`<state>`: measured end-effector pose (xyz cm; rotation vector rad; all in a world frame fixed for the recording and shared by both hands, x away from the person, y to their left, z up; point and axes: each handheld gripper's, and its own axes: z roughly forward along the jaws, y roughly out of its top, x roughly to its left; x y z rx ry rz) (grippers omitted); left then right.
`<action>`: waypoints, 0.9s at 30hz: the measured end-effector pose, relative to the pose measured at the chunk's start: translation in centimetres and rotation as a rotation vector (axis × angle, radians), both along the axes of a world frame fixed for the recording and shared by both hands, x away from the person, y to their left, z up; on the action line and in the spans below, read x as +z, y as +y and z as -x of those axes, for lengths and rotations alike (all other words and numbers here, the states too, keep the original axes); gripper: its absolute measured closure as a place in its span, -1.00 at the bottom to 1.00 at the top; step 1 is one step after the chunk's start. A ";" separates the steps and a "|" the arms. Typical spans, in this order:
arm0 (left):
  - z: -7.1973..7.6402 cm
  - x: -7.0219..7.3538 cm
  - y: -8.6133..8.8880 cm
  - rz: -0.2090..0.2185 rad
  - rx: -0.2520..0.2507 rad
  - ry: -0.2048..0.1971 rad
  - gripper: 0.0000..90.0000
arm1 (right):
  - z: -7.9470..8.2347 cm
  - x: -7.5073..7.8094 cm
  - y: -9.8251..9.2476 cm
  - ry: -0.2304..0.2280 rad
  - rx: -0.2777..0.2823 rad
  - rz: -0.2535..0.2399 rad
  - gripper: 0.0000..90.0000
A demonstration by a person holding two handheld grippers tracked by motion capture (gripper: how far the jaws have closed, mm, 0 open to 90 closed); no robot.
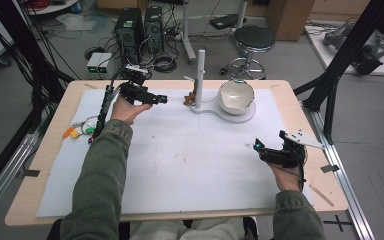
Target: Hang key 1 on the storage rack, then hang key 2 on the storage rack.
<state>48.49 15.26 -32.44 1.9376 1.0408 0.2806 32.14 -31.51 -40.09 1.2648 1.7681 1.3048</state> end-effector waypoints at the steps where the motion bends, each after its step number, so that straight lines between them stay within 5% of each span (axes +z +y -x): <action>1: 0.1 0.1 0.1 -0.004 0.000 -0.004 -0.96 | 0.0 0.0 0.0 -0.001 0.001 0.003 -0.99; 17: 2.0 0.9 4.0 0.012 0.062 -0.045 -0.96 | -0.1 -0.1 0.2 0.001 0.004 0.011 -0.99; 27: 2.7 -0.2 5.5 -0.007 0.086 -0.024 -0.96 | 0.0 0.0 0.2 0.004 0.003 0.010 -0.99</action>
